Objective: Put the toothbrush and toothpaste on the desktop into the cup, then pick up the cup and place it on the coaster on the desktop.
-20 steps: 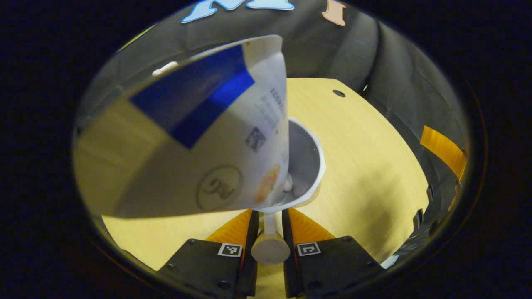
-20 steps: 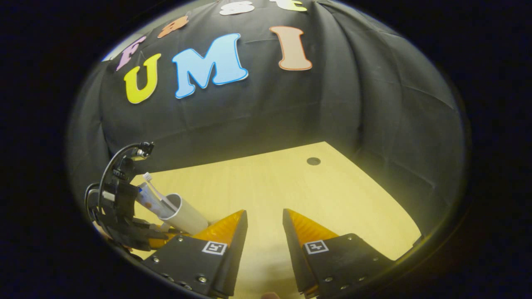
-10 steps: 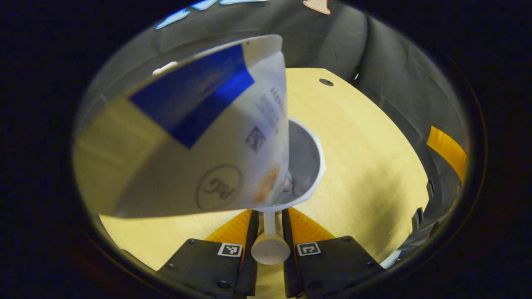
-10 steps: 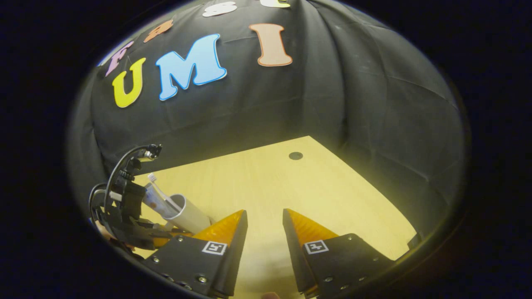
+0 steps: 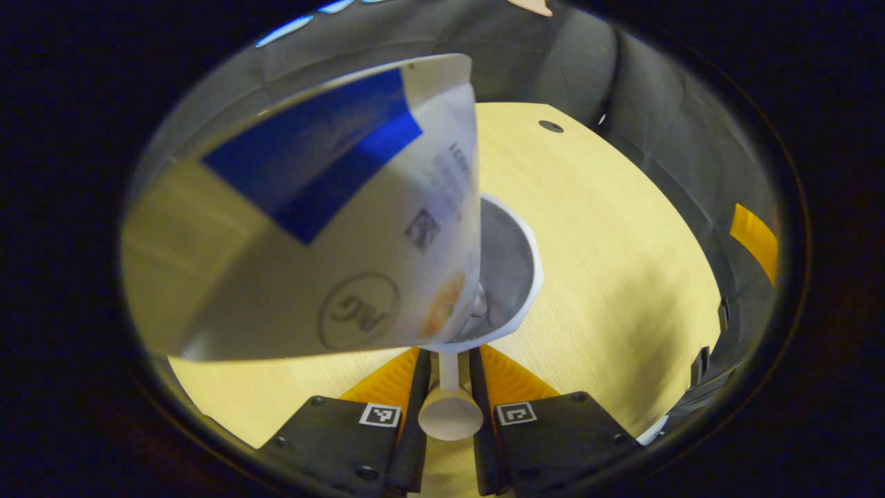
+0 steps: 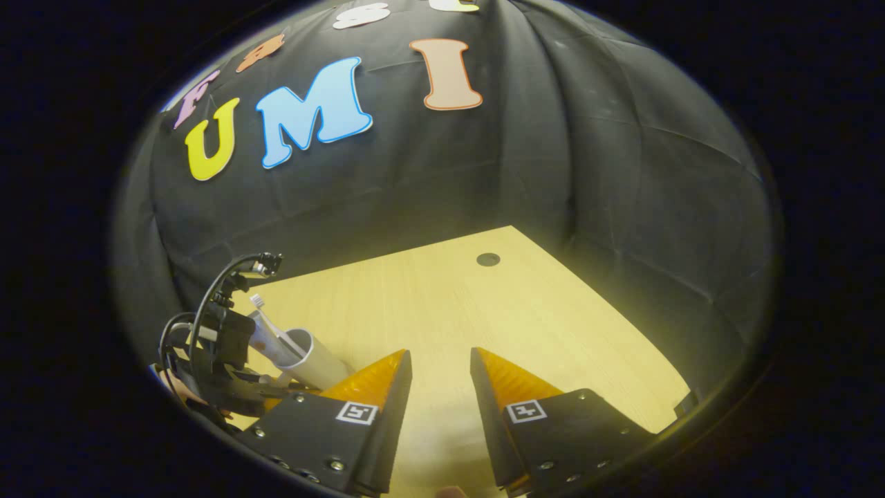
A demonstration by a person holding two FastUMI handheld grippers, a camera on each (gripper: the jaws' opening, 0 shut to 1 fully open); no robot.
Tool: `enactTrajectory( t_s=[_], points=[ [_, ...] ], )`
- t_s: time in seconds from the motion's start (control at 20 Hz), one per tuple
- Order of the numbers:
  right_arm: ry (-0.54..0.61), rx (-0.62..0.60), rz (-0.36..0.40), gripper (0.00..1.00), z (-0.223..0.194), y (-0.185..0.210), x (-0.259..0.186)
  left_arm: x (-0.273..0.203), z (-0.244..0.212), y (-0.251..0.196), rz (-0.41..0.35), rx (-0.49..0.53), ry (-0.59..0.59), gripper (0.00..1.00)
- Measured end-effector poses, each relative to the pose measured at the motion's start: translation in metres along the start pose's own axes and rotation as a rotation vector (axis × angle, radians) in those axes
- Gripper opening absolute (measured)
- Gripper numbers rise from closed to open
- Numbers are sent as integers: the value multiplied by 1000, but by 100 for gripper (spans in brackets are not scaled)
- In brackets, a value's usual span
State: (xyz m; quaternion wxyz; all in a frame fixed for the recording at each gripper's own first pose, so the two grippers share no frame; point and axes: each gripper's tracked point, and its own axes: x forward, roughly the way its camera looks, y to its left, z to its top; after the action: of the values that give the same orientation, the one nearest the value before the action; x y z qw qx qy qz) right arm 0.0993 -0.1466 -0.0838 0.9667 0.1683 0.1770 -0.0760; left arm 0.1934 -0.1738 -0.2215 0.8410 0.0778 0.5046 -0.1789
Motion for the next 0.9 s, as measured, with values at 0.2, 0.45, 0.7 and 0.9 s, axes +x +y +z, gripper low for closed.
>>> enactTrajectory(
  t_s=[0.2, 0.45, 0.7, 0.9],
  points=[
    [-10, -35, 16, 53, 4, 8, -4, -26, 6, 5, -3, -8, -58, 60],
    [-28, -61, 57, 53, 9, 24, -19, -77, -5, 5, -16, -53, -118, 71],
    [-100, -98, 124, 53, 31, 57, -40, -136, -5, 26, 6, -111, -241, 77],
    [-179, -118, 195, 53, 50, 91, -61, -191, -5, 45, 64, -117, -405, 99]
  ],
)
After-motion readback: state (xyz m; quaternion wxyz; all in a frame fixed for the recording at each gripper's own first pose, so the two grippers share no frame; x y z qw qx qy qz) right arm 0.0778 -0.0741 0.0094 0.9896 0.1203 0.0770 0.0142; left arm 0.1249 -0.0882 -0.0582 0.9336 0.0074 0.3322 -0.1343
